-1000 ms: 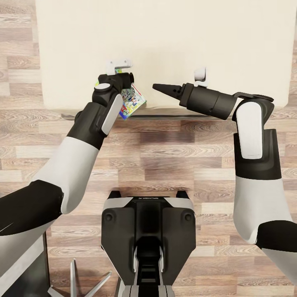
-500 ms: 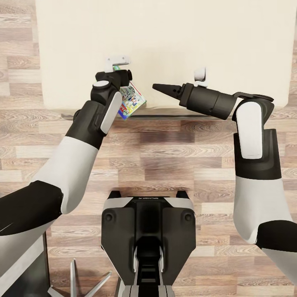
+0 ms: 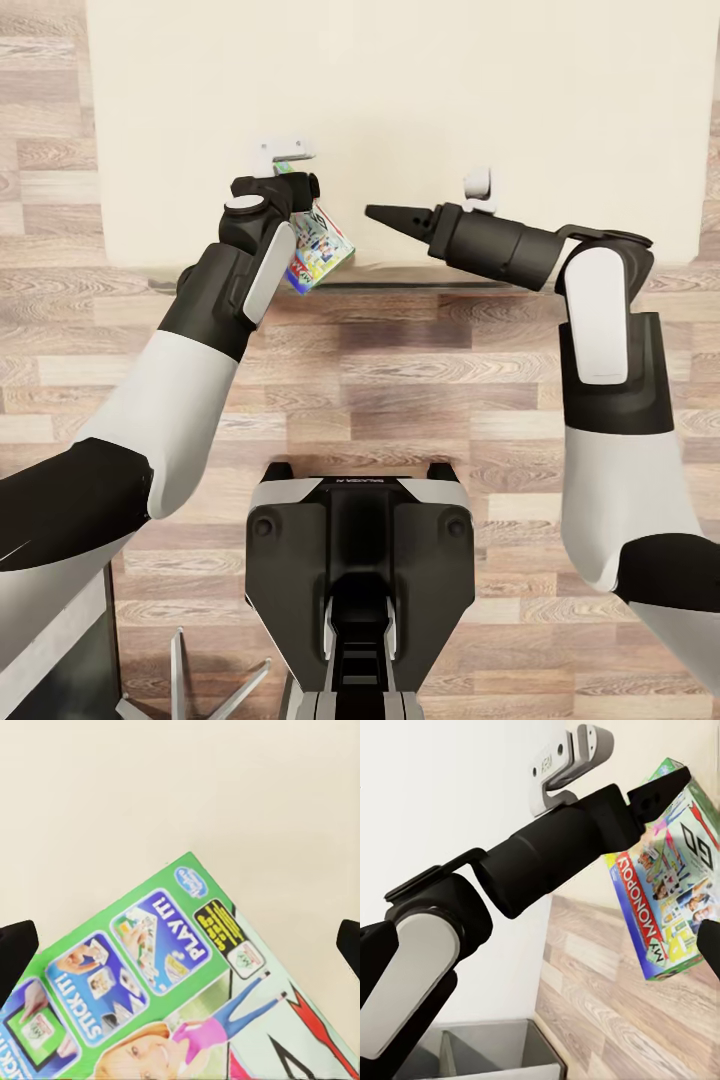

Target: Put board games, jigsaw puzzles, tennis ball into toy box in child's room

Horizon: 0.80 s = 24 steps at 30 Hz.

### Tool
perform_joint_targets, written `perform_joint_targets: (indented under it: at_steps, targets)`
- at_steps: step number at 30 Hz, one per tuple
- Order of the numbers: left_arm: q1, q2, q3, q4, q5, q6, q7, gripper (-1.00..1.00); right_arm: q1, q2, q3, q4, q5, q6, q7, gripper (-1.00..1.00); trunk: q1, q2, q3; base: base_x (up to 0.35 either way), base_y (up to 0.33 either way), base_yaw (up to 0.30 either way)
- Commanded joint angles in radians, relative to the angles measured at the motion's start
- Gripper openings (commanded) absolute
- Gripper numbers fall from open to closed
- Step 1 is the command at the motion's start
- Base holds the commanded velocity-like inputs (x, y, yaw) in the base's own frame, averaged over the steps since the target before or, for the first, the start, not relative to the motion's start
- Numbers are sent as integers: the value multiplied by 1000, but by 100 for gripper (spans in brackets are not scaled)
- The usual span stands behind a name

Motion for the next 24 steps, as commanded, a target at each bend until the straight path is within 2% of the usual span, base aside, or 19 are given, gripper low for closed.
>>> perform_joint_targets:
  at_steps: [1,7,24]
  targets:
    - [0,0,-2,-1,10,3,8,100,-1,1,0,1,9,2,8,100,1,-2,-1,208,0,0]
    - [0,0,-3,-1,11,2,9,100,-1,8,0,4,9,2,2,100,1,-2,-1,166,0,0]
    - [0,0,-3,0,11,1,9,100,-1,10,-1,5,10,2,1,100,1,-2,-1,14,0,0]
